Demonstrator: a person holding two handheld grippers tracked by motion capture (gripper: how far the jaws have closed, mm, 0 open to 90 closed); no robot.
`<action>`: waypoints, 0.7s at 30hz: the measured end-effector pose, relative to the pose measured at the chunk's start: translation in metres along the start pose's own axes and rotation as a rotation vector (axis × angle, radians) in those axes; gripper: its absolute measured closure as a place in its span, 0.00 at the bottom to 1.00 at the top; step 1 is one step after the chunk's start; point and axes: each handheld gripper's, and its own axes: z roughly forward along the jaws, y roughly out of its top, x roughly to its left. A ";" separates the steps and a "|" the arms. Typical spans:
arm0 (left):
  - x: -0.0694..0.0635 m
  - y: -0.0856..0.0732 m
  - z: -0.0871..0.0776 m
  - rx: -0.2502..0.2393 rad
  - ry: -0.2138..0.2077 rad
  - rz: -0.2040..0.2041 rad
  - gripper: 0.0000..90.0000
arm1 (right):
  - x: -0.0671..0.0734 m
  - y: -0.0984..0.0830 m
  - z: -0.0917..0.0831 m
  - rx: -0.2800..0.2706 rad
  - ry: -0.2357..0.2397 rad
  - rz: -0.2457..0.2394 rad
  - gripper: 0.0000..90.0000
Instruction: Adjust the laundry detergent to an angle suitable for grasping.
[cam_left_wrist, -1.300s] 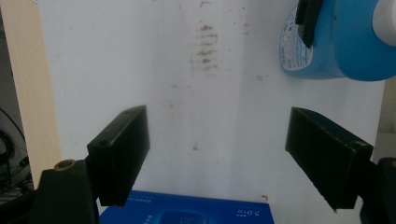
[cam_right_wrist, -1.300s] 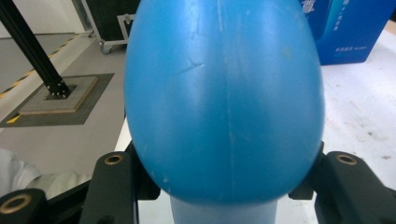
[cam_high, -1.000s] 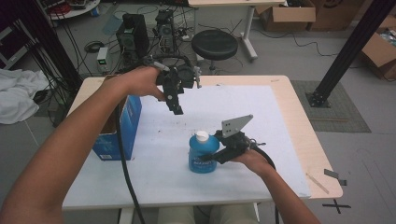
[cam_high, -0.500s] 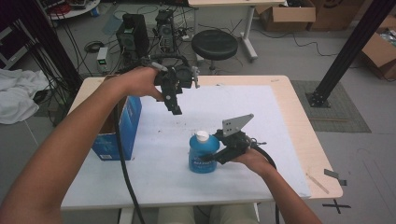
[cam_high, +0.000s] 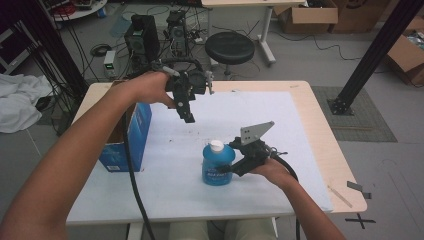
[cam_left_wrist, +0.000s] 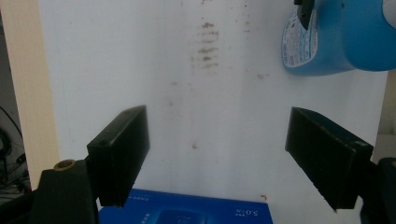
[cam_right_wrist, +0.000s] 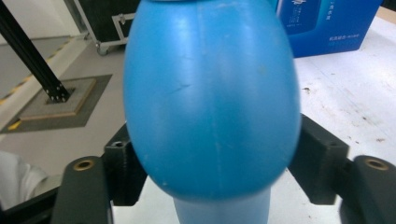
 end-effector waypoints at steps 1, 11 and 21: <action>0.000 0.000 0.000 0.000 0.000 0.000 0.25 | 0.000 0.000 0.000 0.000 0.000 0.000 0.33; 0.001 0.000 0.000 -0.001 0.001 -0.004 0.25 | 0.001 -0.002 -0.005 -0.003 -0.002 0.011 0.29; 0.001 0.002 0.000 -0.001 -0.002 -0.004 0.25 | 0.002 -0.004 -0.017 0.000 -0.025 0.031 0.22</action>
